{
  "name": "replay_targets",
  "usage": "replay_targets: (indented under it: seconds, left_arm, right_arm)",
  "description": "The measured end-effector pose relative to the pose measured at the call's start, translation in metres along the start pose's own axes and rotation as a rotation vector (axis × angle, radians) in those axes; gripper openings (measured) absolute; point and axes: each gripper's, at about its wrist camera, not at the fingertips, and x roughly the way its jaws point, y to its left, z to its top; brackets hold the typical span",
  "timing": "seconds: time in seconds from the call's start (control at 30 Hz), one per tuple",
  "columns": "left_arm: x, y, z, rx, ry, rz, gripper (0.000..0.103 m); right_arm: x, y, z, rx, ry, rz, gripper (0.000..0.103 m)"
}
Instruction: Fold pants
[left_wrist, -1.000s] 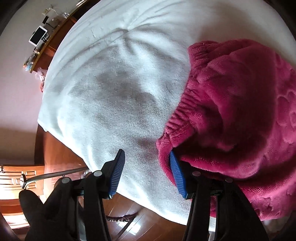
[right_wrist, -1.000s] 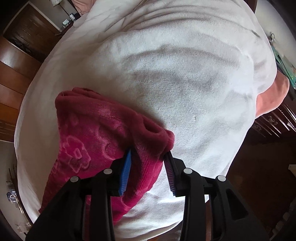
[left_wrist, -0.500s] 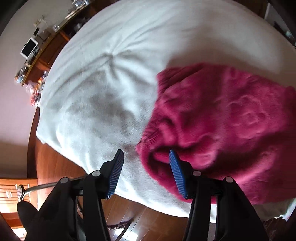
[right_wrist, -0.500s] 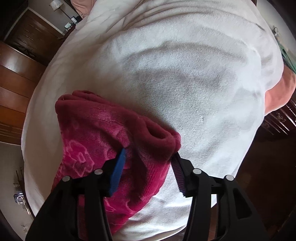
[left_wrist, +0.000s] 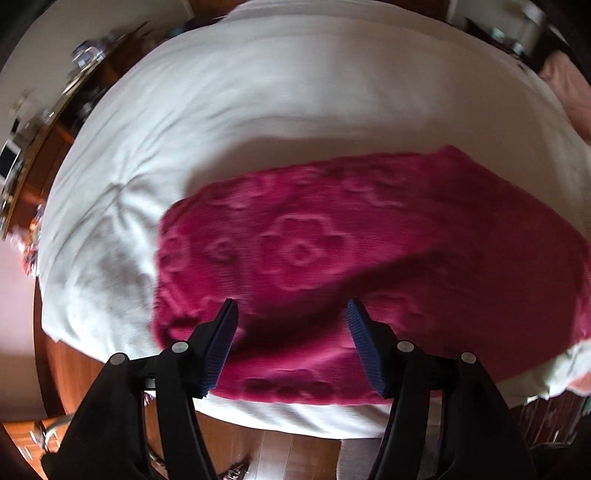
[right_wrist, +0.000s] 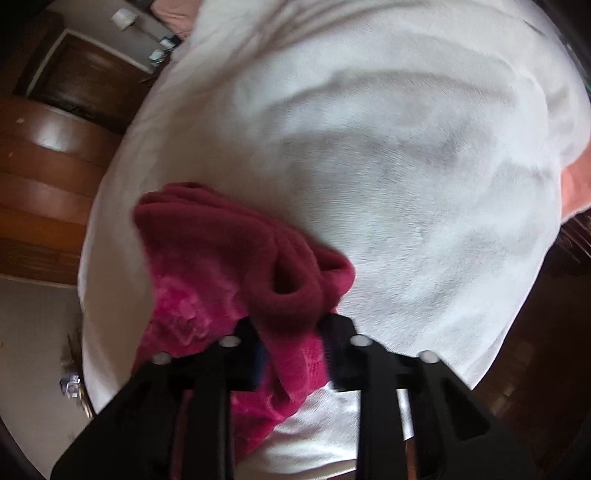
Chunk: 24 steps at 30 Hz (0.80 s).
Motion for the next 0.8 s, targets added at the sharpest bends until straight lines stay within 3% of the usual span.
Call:
replay_targets:
  seconds: [0.2,0.37,0.8]
  left_arm:
    - [-0.004,-0.043,0.005,0.077,-0.005,-0.033,0.061]
    - [-0.006,-0.064,0.008,0.109,-0.016,-0.061,0.061]
    - [0.001,-0.073,0.001,0.087,0.012,-0.132,0.061]
  right_arm:
    - [-0.030,0.036,-0.012,-0.136,-0.016,0.101,0.017]
    - [-0.050,0.090,-0.033,-0.291,-0.011,0.180,0.017]
    - [-0.035,0.232,-0.139,-0.667,0.138,0.317,0.017]
